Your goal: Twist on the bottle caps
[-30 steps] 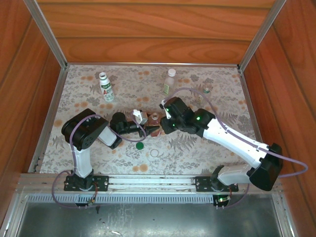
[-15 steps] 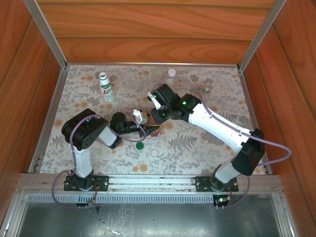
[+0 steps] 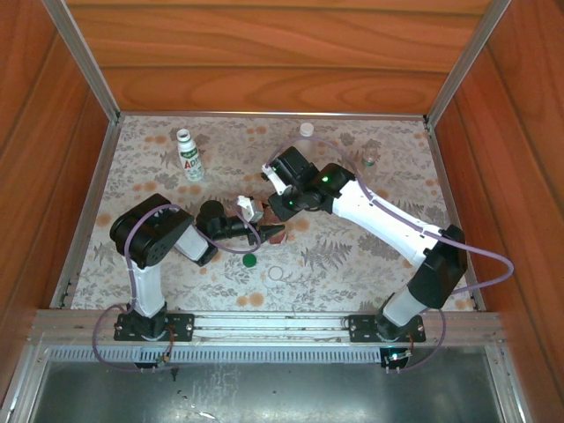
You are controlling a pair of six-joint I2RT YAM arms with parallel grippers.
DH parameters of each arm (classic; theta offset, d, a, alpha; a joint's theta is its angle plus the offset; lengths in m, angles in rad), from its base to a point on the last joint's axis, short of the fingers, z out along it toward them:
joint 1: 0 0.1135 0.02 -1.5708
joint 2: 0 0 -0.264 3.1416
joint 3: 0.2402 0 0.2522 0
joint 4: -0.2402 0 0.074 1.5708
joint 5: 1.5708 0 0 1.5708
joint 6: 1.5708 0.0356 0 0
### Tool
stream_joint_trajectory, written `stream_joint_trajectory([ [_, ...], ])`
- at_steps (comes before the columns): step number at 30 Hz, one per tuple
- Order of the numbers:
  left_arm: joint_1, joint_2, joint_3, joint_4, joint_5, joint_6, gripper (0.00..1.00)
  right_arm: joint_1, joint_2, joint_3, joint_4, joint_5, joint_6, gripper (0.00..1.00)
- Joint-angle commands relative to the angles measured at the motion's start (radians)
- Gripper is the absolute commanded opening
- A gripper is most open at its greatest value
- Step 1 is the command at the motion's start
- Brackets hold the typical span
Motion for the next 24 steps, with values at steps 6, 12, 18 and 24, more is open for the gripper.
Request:
stream_joint_trajectory([
  [6, 0.005, 0.026, -0.018, -0.039, 0.013, 0.020, 0.60, -0.006, 0.021, 0.016, -0.059, -0.049, -0.052, 0.31],
  [12, 0.005, 0.027, -0.018, -0.038, 0.012, 0.021, 0.60, 0.020, 0.062, 0.058, -0.124, 0.003, -0.094, 0.31],
  [18, 0.006, 0.029, -0.016, -0.039, 0.013, 0.022, 0.60, 0.028, 0.111, 0.077, -0.161, 0.026, -0.088, 0.31],
  [24, 0.006, 0.029, -0.015, -0.039, 0.014, 0.022, 0.60, 0.028, 0.103, 0.087, -0.167, 0.031, -0.067, 0.35],
])
